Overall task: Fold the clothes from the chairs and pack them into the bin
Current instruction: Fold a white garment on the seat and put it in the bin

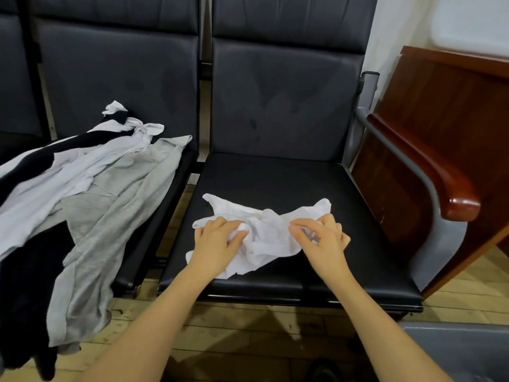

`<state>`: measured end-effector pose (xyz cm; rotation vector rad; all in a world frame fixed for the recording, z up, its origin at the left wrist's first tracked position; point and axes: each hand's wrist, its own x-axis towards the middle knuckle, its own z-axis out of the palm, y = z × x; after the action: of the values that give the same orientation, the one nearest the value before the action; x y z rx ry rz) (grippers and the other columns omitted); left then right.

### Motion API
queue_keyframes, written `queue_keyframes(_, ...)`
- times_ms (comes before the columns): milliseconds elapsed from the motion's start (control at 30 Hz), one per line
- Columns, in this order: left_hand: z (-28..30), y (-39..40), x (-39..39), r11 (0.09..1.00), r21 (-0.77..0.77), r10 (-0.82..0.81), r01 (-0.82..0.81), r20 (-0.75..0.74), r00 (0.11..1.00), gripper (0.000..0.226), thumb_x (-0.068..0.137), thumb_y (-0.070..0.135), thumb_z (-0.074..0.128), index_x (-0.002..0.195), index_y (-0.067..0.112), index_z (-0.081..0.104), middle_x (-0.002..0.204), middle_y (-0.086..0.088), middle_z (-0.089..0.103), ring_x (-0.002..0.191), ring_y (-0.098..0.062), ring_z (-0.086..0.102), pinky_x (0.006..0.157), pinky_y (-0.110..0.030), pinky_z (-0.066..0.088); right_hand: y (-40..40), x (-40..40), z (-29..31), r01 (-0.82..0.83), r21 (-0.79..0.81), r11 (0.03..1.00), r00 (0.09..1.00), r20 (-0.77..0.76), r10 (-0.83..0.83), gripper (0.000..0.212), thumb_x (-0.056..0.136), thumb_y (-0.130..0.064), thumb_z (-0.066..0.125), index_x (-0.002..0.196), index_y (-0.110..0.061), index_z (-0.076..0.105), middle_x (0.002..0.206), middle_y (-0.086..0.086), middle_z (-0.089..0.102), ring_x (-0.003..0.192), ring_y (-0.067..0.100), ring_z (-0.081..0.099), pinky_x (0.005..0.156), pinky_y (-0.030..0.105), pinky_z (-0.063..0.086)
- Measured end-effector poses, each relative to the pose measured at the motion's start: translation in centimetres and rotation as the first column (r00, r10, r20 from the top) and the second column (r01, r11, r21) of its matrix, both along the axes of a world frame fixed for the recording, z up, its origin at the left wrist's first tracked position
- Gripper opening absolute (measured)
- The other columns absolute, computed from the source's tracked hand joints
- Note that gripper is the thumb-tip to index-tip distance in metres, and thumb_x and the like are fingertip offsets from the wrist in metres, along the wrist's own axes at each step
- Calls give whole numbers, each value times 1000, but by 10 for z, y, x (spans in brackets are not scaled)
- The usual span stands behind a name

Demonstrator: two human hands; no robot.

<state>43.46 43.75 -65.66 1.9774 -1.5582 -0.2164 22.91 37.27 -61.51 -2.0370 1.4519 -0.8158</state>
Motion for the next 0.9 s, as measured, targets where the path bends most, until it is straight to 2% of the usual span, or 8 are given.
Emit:
queue_keyframes(167, 5, 9, 7, 984, -166, -82, 66, -87, 993, 42, 85, 55, 42, 69, 20, 59, 101, 13, 50, 95, -8, 49, 92, -25, 19, 6, 29, 1, -9, -32, 999, 1000, 17, 9, 24, 85, -52, 59, 103, -39, 67, 103, -6, 39, 98, 5, 23, 90, 20, 6)
queue_keyframes(233, 11, 16, 8, 972, -214, -130, 97, -147, 980, 54, 89, 57, 37, 75, 14, 66, 102, 17, 57, 96, -5, 54, 93, -27, 31, 6, 40, -2, -36, -20, 999, 999, -11, 35, 24, 84, -52, 61, 105, -41, 66, 103, -5, 38, 99, 9, 26, 89, 23, 9)
queue_keyframes(367, 27, 26, 5, 996, -91, -27, 2, -274, 961, 41, 97, 46, 37, 92, 23, 71, 64, 15, 59, 66, -7, 57, 64, -28, 45, 4, 54, -7, -37, -69, 997, 998, -59, 33, 4, 87, -39, 65, 88, -37, 68, 98, -6, 37, 99, 13, 32, 79, 22, 10)
queue_keyframes(500, 29, 11, 9, 962, -156, 205, -222, -116, 972, 28, 96, 38, 47, 94, 20, 68, 86, 6, 58, 72, -13, 55, 63, -30, 46, 1, 36, -2, -60, -124, 990, 997, 40, 66, 7, 89, -30, 63, 85, -31, 70, 97, -6, 44, 97, 10, 34, 82, 20, 12)
queue_keyframes(633, 17, -9, 11, 997, -25, 68, -69, -51, 996, 35, 93, 40, 53, 123, 24, 59, 124, 8, 51, 110, -18, 47, 90, -32, 38, 0, 6, 1, -21, -173, 985, 1000, -8, 20, 9, 88, -31, 64, 83, -38, 63, 95, -10, 40, 102, 9, 30, 81, 14, 9)
queue_keyframes(733, 6, -14, 5, 999, -27, -22, 21, -27, 999, 24, 92, 35, 56, 106, 20, 68, 112, 7, 62, 109, -17, 52, 96, -29, 26, -1, -5, -4, 14, -161, 987, 999, -43, -21, 10, 88, -31, 64, 82, -39, 60, 96, -7, 41, 102, 13, 33, 75, 14, 11)
queue_keyframes(800, 4, -13, 4, 995, -95, -9, -2, -114, 993, 15, 91, 25, 61, 93, 13, 70, 94, 6, 65, 93, -17, 58, 99, -38, 35, -3, -6, -7, 23, -138, 990, 997, -66, -33, 8, 88, -31, 63, 84, -38, 62, 99, -4, 42, 103, 15, 34, 73, 15, 12)
queue_keyframes(900, 24, -7, 2, 977, -205, -14, -58, -331, 943, 11, 92, 16, 59, 85, 13, 66, 77, 4, 61, 74, -12, 57, 78, -33, 48, -6, -7, -5, 57, -142, 988, 998, 13, -56, 6, 89, -27, 63, 88, -29, 69, 98, -3, 43, 102, 14, 34, 78, 16, 13)
